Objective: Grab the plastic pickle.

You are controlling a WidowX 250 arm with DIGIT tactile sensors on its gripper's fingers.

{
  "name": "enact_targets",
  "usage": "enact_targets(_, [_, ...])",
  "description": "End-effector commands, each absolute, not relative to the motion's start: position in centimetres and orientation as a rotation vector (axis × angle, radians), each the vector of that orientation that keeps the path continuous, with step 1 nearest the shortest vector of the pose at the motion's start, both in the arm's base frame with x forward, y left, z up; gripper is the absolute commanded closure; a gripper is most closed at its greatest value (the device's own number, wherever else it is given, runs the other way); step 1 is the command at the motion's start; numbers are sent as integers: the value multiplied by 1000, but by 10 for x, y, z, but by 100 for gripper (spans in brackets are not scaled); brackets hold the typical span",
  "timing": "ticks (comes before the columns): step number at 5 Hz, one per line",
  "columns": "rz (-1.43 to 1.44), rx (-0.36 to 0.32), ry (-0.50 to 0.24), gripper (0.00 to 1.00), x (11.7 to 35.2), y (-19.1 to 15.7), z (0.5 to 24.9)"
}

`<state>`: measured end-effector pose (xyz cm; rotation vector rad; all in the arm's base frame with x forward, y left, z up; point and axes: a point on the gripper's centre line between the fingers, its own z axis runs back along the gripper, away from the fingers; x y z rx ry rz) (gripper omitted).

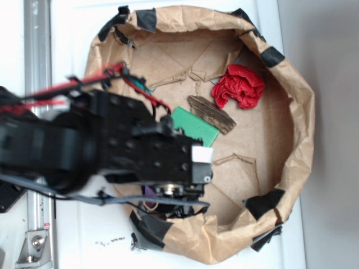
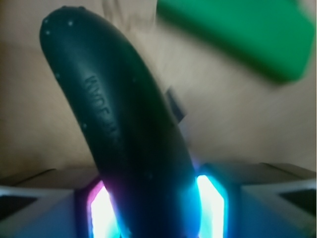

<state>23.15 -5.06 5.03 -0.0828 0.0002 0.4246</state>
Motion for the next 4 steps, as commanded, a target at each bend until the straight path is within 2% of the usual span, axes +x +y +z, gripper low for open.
enact_targets(1, [182, 89, -222, 100, 261, -31, 149])
enact_targets(2, [213, 345, -228, 100, 252, -38, 190])
enact_targets(3, [186, 323, -189, 100, 248, -33, 189])
enact_targets(4, [200, 321, -188, 100, 243, -25, 186])
